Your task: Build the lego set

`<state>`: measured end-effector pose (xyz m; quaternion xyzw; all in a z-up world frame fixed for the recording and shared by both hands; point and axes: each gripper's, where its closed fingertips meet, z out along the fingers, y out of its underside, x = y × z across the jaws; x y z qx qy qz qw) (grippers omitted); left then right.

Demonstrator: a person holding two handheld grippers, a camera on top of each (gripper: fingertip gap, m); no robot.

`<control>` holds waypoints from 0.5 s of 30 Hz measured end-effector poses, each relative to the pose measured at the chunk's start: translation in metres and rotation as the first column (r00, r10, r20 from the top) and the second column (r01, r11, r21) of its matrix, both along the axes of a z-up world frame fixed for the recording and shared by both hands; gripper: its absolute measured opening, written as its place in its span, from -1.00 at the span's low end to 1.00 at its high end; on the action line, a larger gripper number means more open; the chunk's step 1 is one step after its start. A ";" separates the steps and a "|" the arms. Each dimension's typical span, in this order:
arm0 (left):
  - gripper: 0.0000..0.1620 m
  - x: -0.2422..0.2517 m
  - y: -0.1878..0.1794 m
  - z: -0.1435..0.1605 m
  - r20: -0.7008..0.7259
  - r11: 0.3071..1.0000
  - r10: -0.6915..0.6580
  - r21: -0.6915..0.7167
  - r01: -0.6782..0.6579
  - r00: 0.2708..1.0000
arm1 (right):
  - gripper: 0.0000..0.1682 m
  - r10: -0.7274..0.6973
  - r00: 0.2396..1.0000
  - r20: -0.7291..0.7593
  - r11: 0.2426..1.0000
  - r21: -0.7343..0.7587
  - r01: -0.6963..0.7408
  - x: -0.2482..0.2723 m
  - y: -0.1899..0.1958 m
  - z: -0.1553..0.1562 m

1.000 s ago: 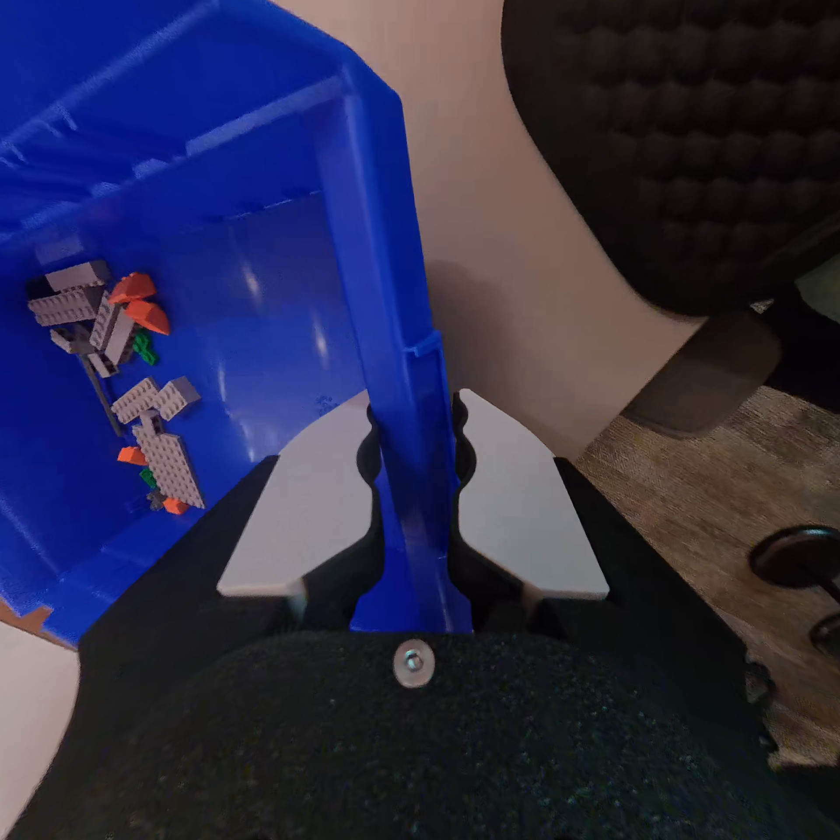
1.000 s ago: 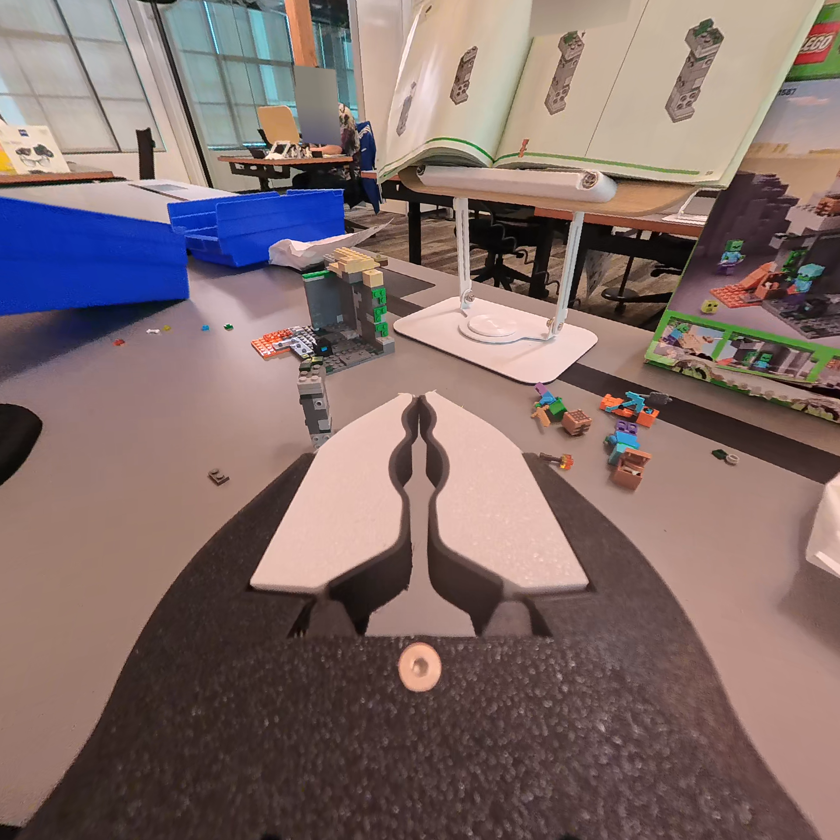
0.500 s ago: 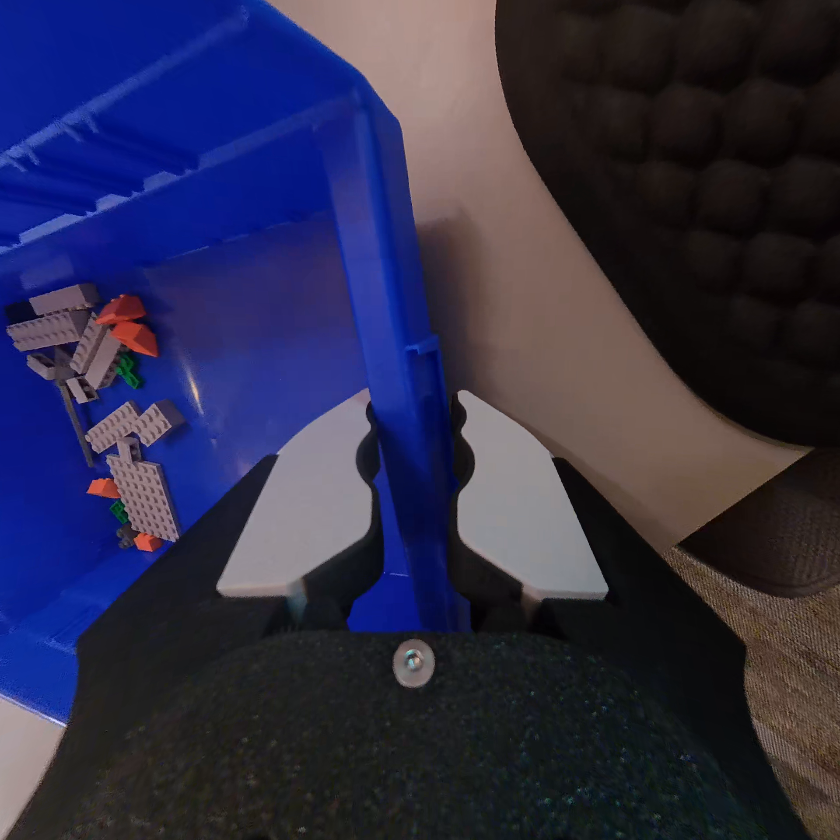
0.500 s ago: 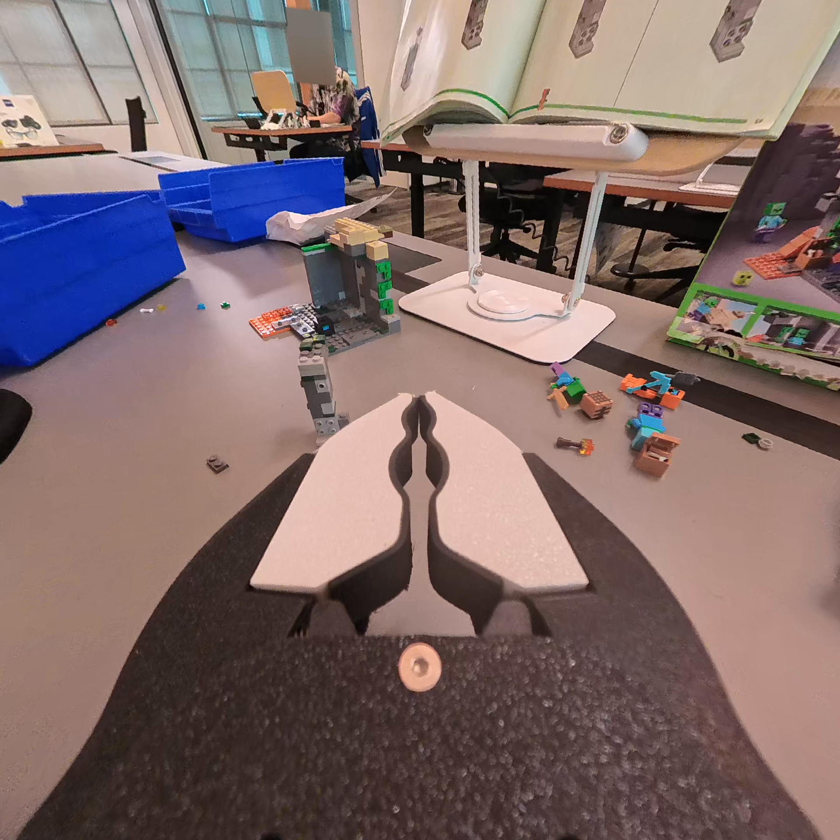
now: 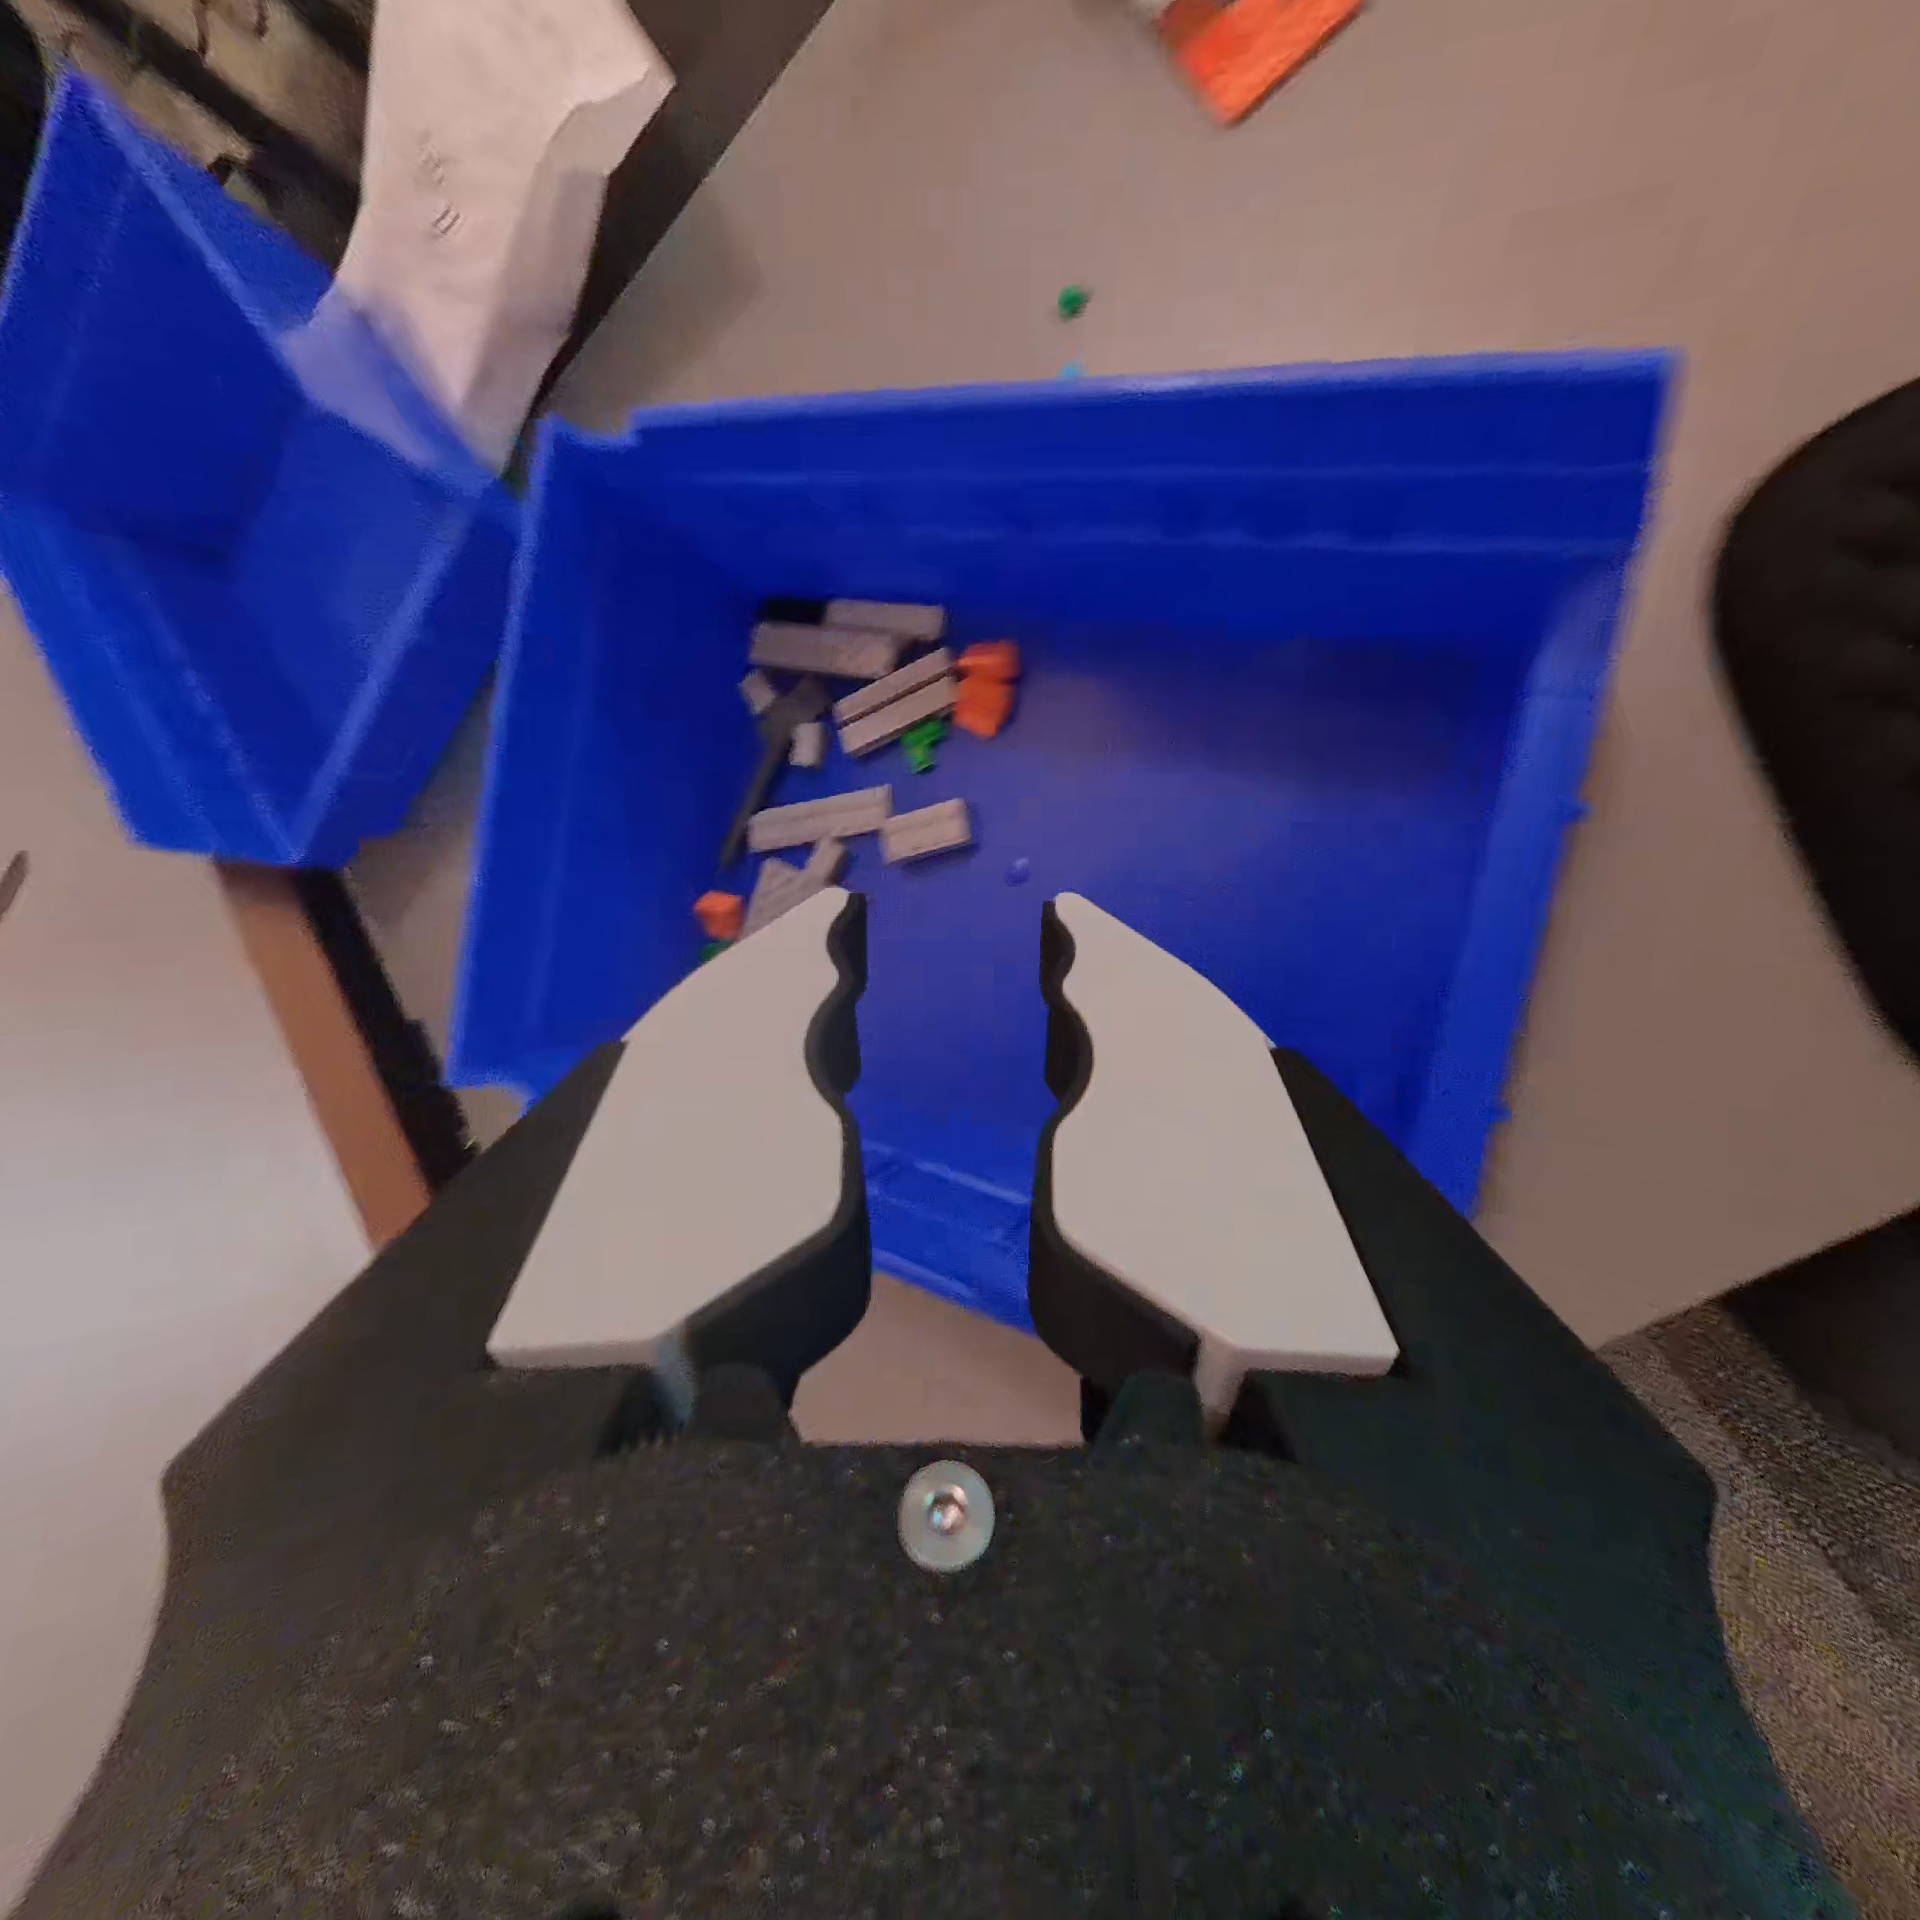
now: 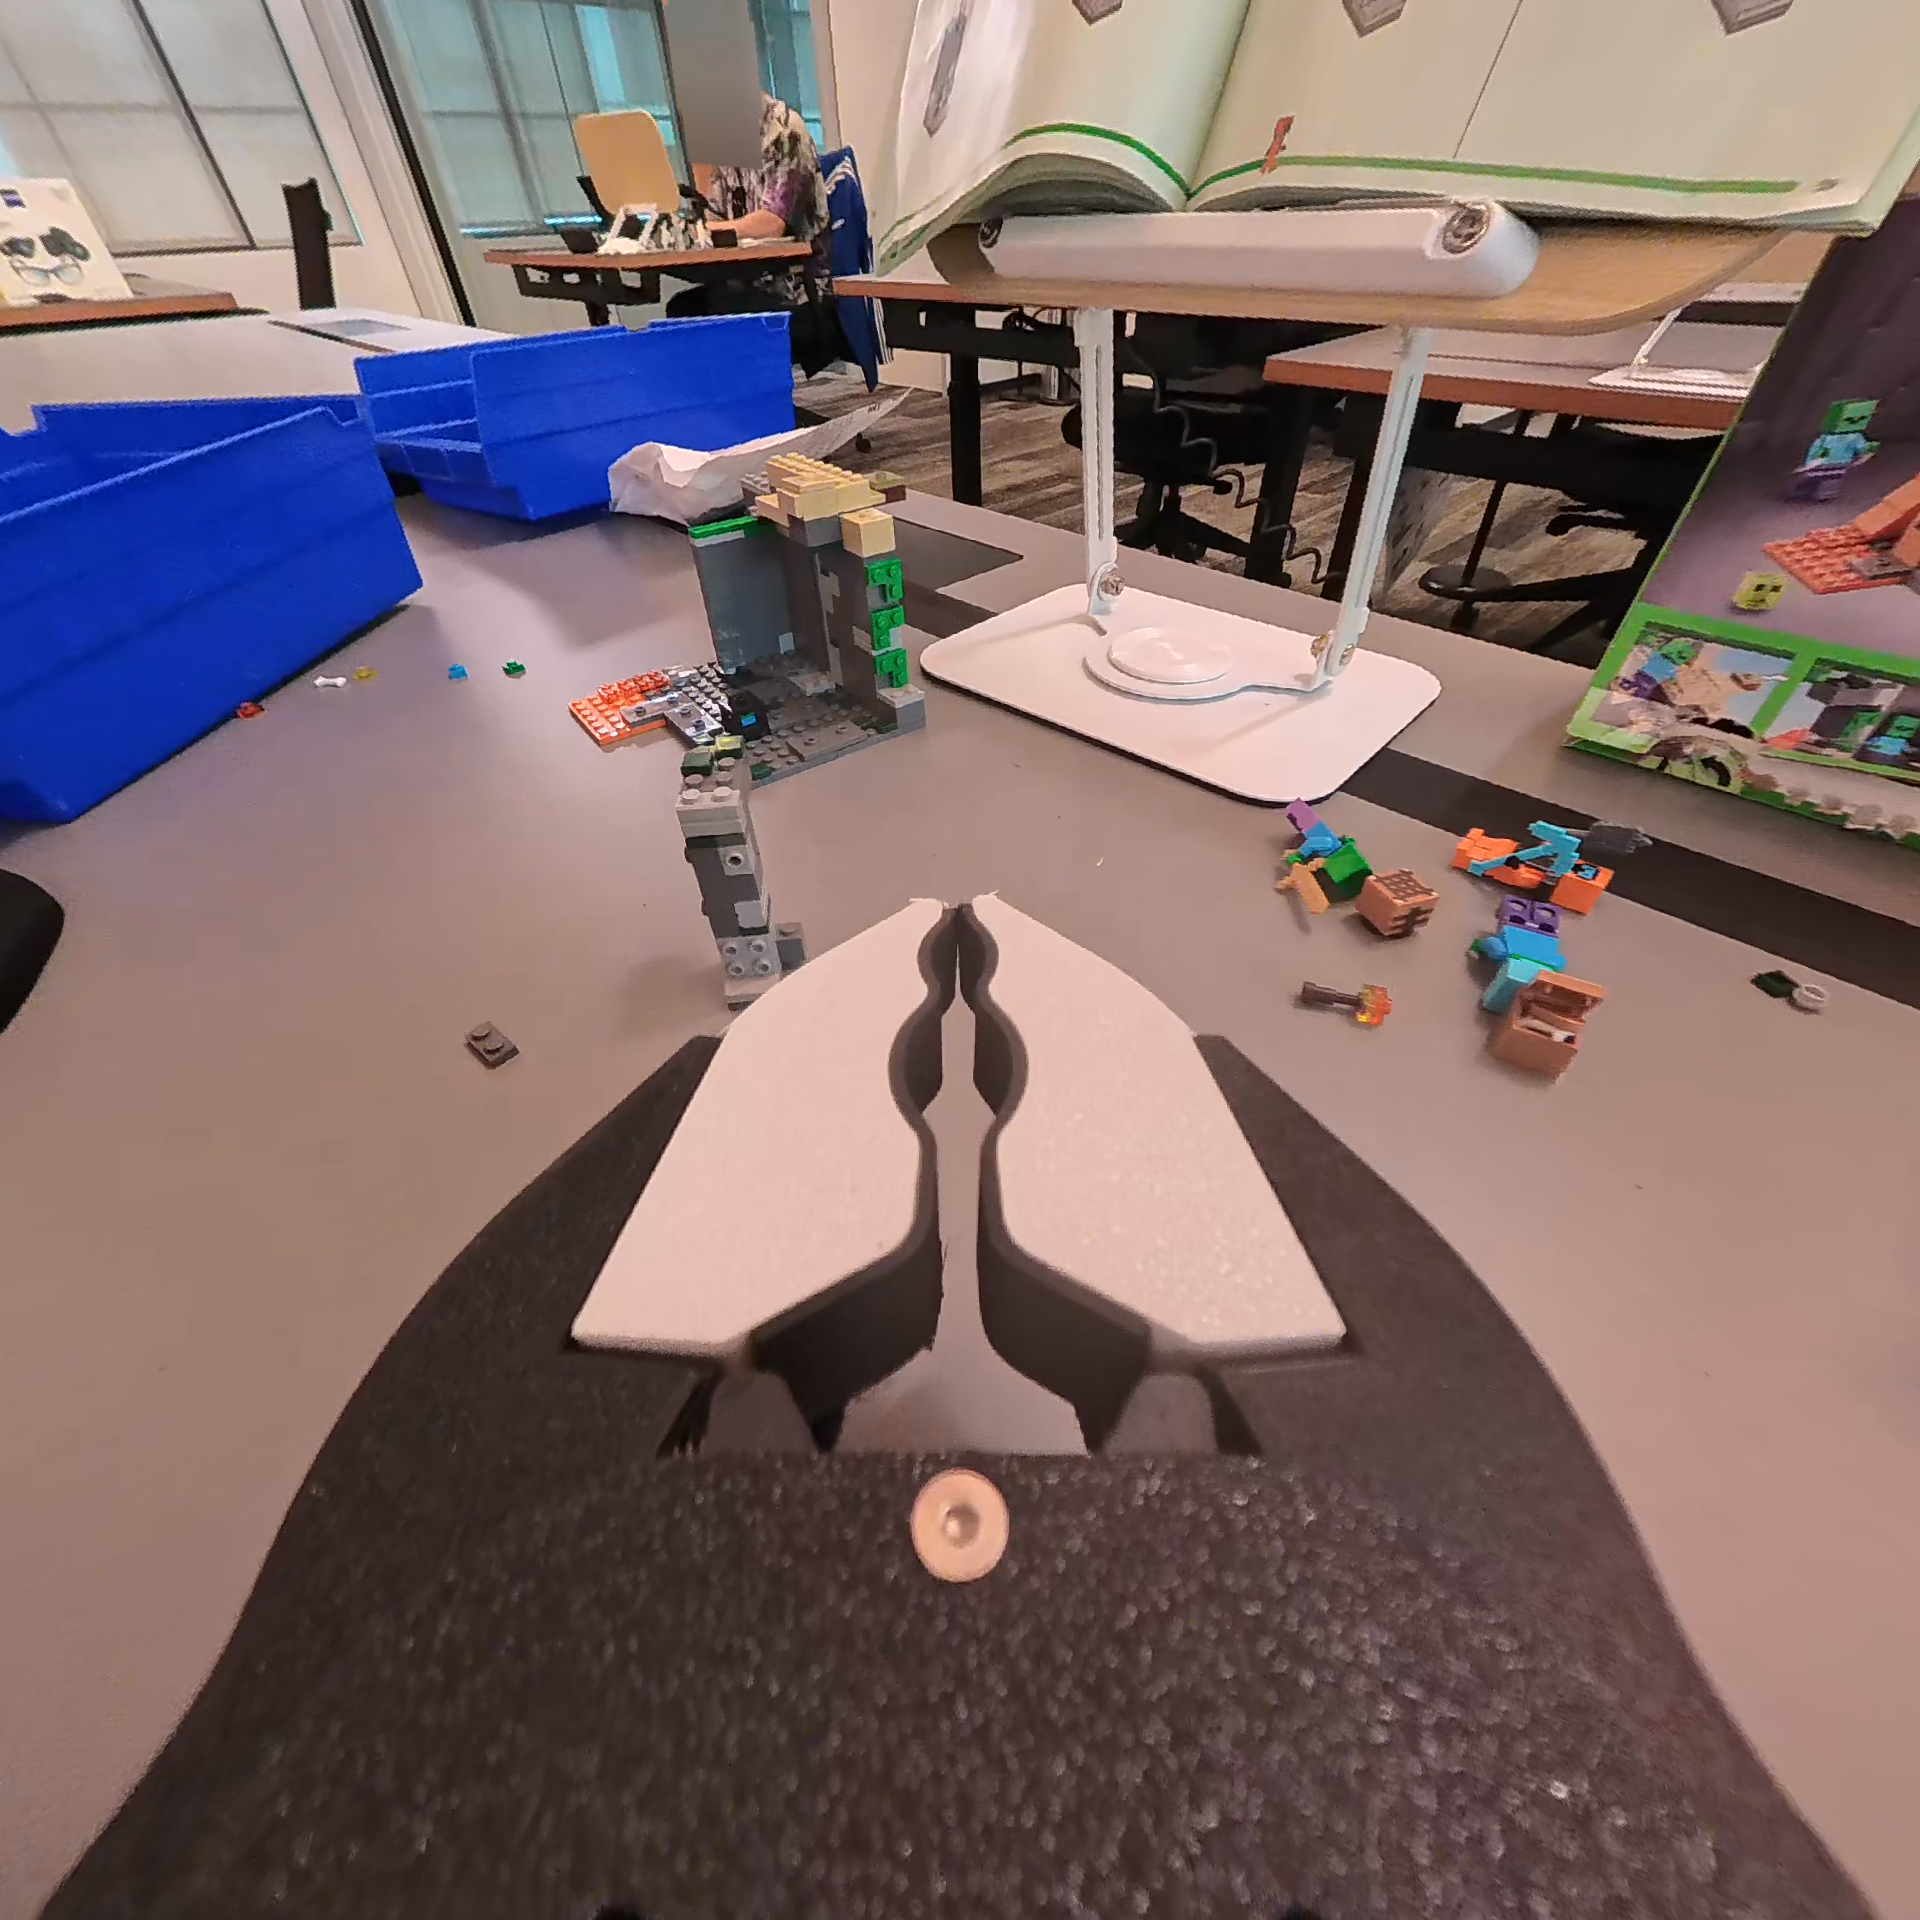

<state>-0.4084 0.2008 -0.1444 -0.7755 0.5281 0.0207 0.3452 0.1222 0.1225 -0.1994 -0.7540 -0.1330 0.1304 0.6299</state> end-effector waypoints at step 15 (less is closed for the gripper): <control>-0.44 0.024 0.108 -0.115 -0.173 0.943 -0.010 -0.331 -0.048 0.985 | -1.00 -0.004 1.000 -0.005 1.000 0.000 0.004 0.003 -0.004 0.000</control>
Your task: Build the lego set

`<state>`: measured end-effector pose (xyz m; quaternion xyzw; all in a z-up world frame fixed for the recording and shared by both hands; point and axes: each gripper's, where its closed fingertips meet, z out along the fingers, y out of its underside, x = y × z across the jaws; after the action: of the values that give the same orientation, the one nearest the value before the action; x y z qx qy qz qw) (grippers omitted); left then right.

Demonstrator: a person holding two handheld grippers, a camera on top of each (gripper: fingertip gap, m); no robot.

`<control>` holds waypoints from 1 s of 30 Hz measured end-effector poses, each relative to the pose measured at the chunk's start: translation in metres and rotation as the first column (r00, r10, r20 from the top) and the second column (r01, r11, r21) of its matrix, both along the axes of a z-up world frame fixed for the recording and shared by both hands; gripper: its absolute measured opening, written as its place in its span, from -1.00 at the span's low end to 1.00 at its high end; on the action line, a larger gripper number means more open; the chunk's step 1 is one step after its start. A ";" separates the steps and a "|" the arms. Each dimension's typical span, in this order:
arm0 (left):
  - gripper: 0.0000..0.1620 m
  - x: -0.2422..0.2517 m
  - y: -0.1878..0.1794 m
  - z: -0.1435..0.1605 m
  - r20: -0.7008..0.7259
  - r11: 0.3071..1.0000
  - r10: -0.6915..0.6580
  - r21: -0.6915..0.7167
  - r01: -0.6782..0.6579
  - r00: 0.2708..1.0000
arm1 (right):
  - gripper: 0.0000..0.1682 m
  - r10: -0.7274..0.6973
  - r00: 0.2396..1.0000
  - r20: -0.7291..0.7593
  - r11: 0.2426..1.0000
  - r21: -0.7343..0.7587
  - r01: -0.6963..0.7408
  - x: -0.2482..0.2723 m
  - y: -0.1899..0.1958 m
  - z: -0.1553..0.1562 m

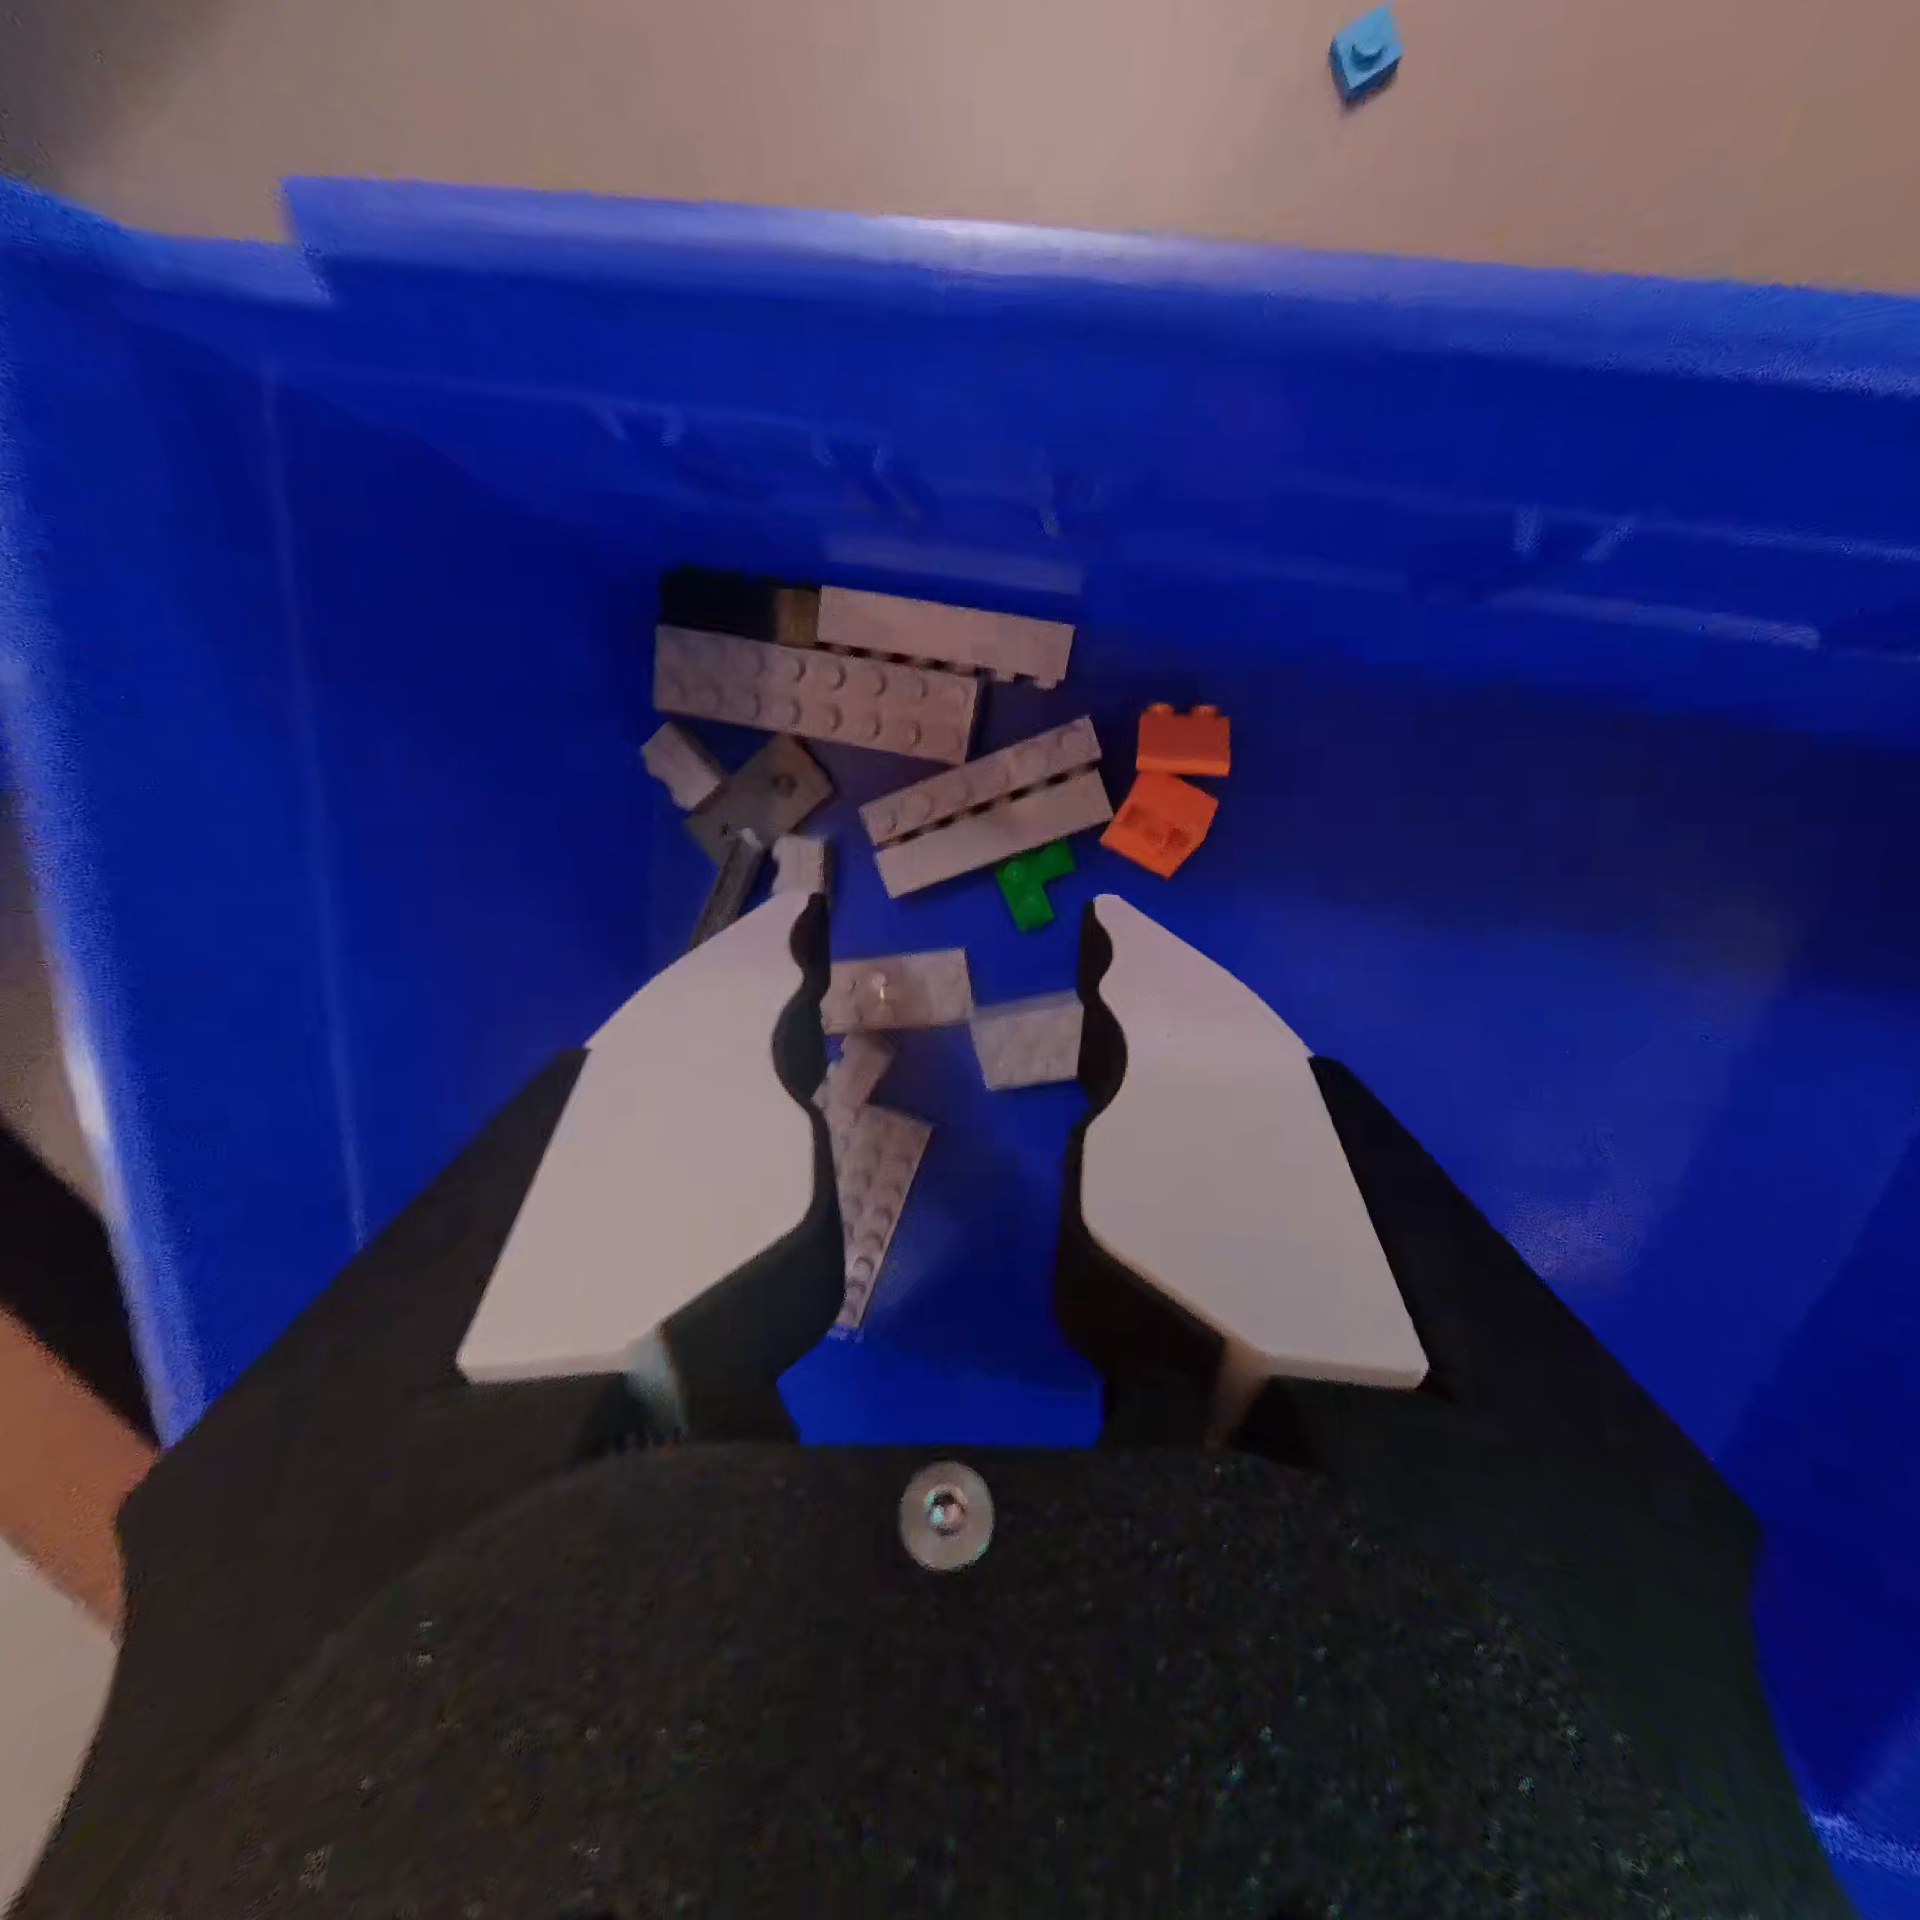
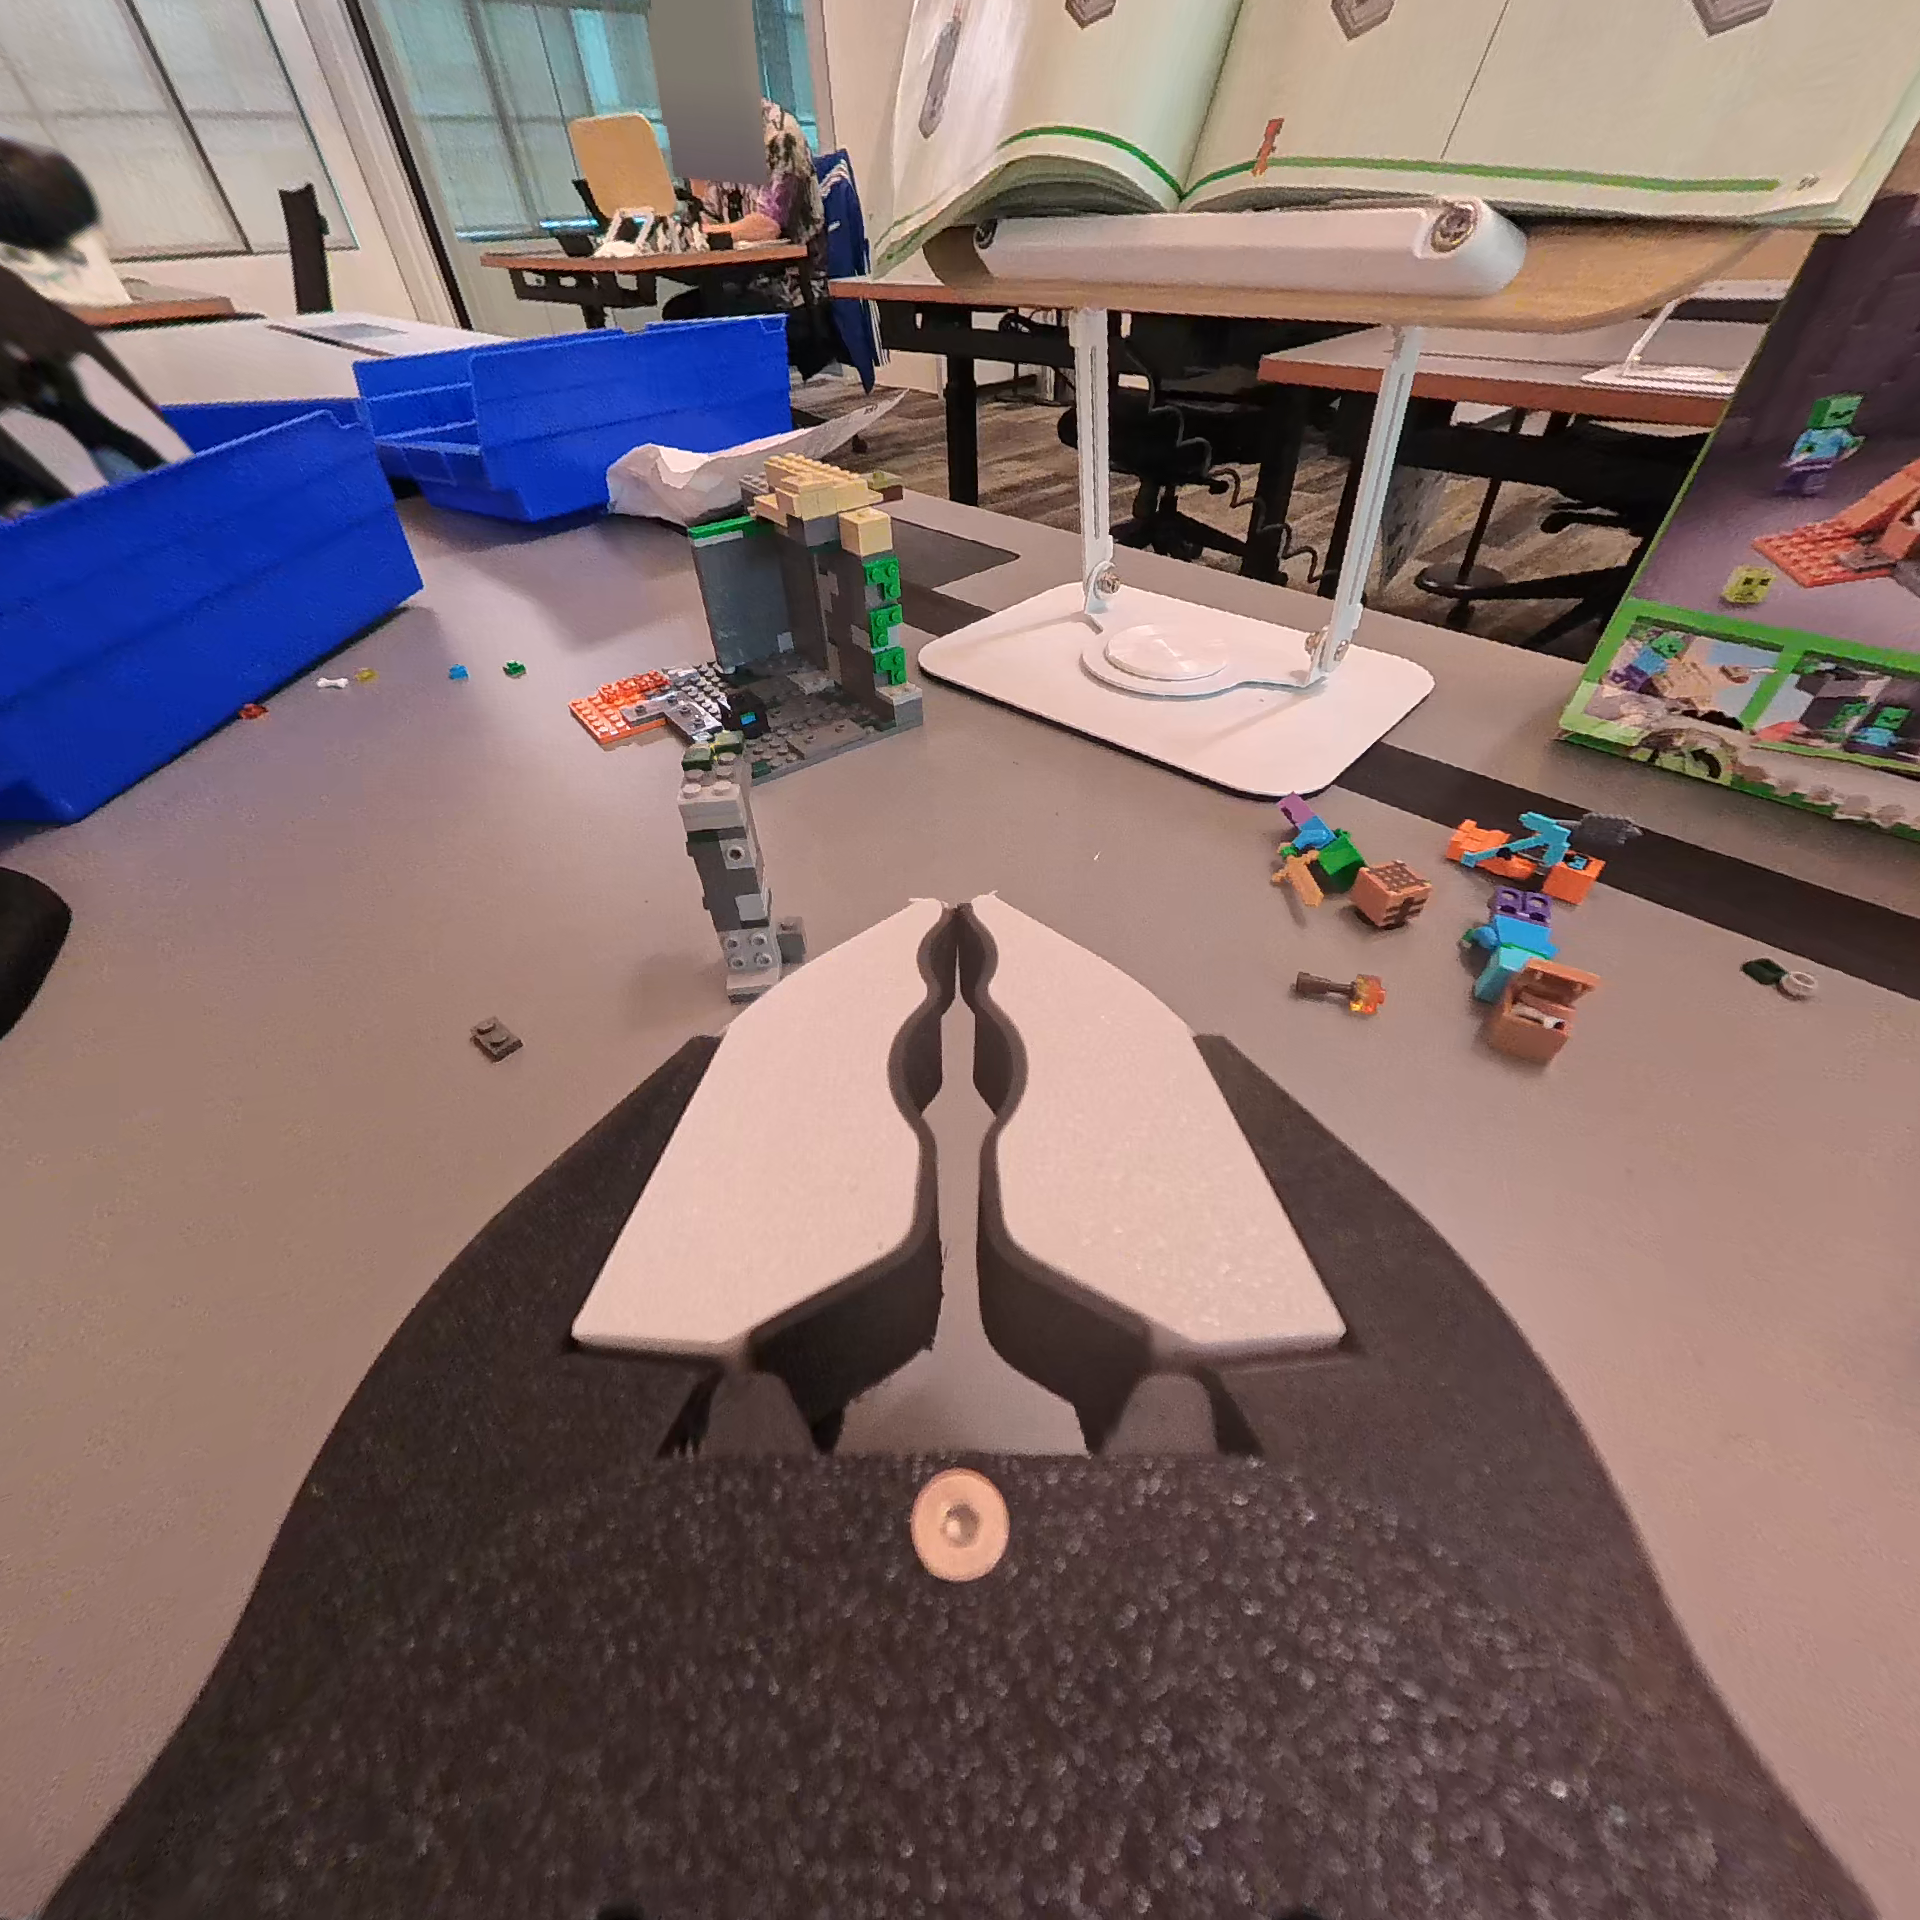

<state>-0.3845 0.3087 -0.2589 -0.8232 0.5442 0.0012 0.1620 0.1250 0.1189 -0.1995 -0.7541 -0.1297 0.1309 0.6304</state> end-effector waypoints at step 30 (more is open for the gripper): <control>-0.70 -0.054 -0.027 0.039 -0.086 0.989 -0.138 -0.069 0.133 0.987 | -1.00 0.020 1.000 -0.019 1.000 -0.006 -0.020 0.001 0.000 -0.002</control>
<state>-0.4383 0.2818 -0.2200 -0.7880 0.6055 0.0105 0.1106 0.1260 0.1190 -0.2019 -0.7533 -0.1311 0.1448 0.6280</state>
